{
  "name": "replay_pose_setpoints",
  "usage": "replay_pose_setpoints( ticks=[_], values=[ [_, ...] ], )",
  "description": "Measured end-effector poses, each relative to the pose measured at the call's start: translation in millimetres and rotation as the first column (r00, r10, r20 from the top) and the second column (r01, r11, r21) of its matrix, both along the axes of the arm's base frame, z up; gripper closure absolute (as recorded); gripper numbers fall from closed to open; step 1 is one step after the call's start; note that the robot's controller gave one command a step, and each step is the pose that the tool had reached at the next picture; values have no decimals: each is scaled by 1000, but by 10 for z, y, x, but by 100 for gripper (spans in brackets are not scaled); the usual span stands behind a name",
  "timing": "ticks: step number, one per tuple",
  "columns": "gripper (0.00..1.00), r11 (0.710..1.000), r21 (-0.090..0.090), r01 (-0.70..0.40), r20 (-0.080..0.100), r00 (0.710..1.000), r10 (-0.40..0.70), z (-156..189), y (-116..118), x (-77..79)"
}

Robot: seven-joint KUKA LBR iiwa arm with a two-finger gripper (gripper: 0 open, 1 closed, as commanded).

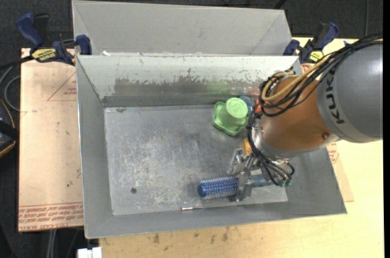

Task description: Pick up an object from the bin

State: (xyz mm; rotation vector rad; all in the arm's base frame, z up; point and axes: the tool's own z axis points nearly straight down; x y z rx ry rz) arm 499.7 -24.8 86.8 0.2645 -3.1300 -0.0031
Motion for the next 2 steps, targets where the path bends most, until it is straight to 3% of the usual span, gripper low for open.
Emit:
replay_pose_setpoints(
  ticks=[1, 2],
  values=[
    [100, 967, 0, -256, 1, 967, 256, -68, 28, 244],
    [100, 978, -4, -210, 8, 978, 210, 1131, -90, -56]
  ],
)
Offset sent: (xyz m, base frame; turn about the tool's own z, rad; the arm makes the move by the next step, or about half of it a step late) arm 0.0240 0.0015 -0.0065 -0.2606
